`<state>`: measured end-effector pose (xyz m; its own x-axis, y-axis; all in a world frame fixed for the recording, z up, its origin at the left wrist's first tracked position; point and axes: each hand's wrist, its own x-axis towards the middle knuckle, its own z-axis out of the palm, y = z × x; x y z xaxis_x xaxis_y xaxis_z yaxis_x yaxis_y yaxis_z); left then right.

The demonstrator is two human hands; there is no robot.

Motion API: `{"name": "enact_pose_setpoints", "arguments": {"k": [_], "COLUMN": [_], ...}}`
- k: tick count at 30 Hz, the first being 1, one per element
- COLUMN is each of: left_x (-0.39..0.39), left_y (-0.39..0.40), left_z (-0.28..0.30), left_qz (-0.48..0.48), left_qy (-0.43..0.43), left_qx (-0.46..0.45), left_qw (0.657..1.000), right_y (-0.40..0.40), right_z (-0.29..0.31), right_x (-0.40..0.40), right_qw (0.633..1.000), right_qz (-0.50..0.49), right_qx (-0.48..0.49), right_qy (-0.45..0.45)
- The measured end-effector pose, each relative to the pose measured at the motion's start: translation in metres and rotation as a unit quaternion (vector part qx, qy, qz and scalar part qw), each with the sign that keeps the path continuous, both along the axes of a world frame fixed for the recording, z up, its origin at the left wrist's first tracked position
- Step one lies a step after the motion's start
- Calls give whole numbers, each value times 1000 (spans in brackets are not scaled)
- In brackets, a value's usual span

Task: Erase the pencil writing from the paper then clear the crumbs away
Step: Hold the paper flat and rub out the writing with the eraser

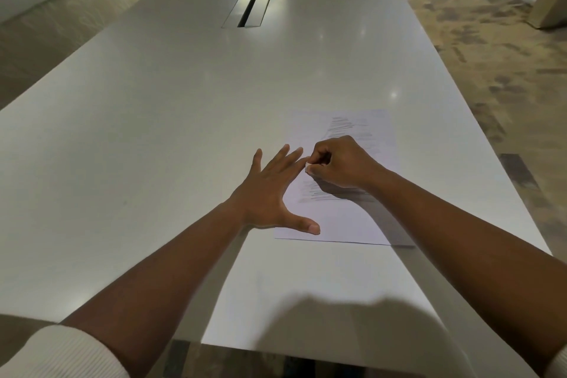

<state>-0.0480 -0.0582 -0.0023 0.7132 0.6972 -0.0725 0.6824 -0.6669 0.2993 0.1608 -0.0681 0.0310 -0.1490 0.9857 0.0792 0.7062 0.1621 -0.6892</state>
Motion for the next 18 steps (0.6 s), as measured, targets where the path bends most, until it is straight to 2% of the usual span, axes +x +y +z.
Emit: {"name": "enact_pose_setpoints", "arguments": {"k": [11, 18], "left_x": [5, 6], "left_y": [1, 2], "left_z": [1, 4], "left_qz": [35, 35], "left_qy": [8, 29], "left_qx": [-9, -20], "left_qw": [999, 999], "right_y": [-3, -25], "right_z": [1, 12], "right_x": [0, -10], "right_qw": [1000, 992], "right_qz": [2, 115], "right_qx": [7, 20], "right_qy": [-1, -43]}}
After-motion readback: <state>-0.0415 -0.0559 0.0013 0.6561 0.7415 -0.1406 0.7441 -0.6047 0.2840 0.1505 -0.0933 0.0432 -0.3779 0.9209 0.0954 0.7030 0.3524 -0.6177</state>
